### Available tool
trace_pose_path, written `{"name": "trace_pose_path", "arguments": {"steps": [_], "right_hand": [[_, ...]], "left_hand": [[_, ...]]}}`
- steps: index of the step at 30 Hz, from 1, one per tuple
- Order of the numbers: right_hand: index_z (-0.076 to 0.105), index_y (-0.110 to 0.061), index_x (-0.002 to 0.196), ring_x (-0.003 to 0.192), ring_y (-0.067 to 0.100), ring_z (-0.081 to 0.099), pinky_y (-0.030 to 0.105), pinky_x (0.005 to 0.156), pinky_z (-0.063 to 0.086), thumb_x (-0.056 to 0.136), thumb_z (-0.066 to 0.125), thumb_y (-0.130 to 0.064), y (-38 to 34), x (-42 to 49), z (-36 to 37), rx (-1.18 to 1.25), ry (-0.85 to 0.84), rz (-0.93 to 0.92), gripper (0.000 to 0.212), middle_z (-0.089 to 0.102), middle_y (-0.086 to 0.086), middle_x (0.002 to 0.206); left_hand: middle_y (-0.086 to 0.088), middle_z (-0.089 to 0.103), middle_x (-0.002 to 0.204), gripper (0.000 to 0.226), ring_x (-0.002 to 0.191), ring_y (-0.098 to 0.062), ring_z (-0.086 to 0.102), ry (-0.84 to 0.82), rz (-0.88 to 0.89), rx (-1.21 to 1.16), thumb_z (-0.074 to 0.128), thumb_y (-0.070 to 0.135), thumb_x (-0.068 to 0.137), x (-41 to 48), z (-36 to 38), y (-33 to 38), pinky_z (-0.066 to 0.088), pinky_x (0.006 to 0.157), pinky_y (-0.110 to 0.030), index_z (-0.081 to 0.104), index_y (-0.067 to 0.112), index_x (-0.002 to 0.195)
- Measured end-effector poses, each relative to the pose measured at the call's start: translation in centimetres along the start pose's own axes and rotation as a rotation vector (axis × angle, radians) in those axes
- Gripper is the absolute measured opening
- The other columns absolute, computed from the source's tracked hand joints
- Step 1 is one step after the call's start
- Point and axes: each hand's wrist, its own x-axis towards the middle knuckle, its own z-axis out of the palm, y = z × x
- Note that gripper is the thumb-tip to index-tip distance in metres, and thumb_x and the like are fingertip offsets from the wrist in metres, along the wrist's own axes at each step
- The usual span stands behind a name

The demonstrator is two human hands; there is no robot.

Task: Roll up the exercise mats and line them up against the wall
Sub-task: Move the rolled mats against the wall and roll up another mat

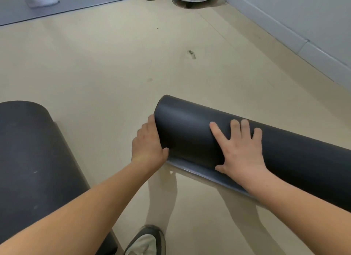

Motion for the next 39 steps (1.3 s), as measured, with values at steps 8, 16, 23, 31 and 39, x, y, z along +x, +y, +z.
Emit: {"name": "trace_pose_path", "arguments": {"steps": [8,16,23,31,39], "right_hand": [[0.018,-0.044,0.152,0.121,0.033,0.038,0.047,0.093,0.037,0.071,0.057,-0.091,-0.4,-2.3,-1.9,0.091,-0.008,-0.145,0.101,0.034,0.010,0.136],[-0.048,-0.055,0.137,0.144,0.039,0.027,0.064,0.107,0.043,0.046,0.087,-0.076,1.9,-2.5,-2.2,0.154,-0.404,-0.078,0.164,0.013,0.012,0.160],[-0.041,-0.053,0.144,0.141,0.037,0.035,0.057,0.108,0.044,0.048,0.087,-0.073,2.5,-1.9,-1.2,0.186,-0.313,-0.126,0.161,0.024,0.013,0.157],[-0.048,-0.046,0.143,0.154,0.043,0.009,0.065,0.115,0.033,0.056,0.086,-0.075,6.7,-3.2,0.9,0.119,-0.199,0.031,0.162,0.002,0.020,0.165],[-0.034,-0.051,0.150,0.142,0.036,0.036,0.054,0.105,0.047,0.056,0.088,-0.072,16.8,1.3,2.3,0.168,-0.225,0.260,0.155,0.028,0.014,0.159]], "left_hand": [[0.003,0.034,0.159,0.104,0.141,-0.021,0.044,-0.095,0.098,-0.192,0.072,0.063,0.085,1.0,-2.4,0.1,0.045,0.114,-0.043,0.010,0.033,0.164],[0.000,0.046,0.142,0.112,0.115,-0.026,0.059,-0.073,-0.026,-0.018,0.079,0.064,0.078,-6.1,-1.2,-3.6,0.056,0.095,-0.045,0.007,0.035,0.159],[0.002,0.040,0.137,0.124,0.108,-0.020,0.055,-0.146,-0.038,-0.065,0.098,0.040,0.064,-5.0,-1.7,-2.7,0.054,0.085,-0.036,0.012,0.036,0.154],[-0.006,0.037,0.144,0.127,0.122,-0.031,0.055,-0.097,0.090,0.028,0.091,0.041,0.076,1.8,0.2,3.9,0.055,0.091,-0.047,-0.003,0.037,0.162],[-0.011,0.036,0.142,0.111,0.127,-0.036,0.050,-0.208,0.273,0.125,0.088,0.043,0.080,12.2,4.2,16.6,0.051,0.096,-0.049,0.011,0.033,0.159]]}}
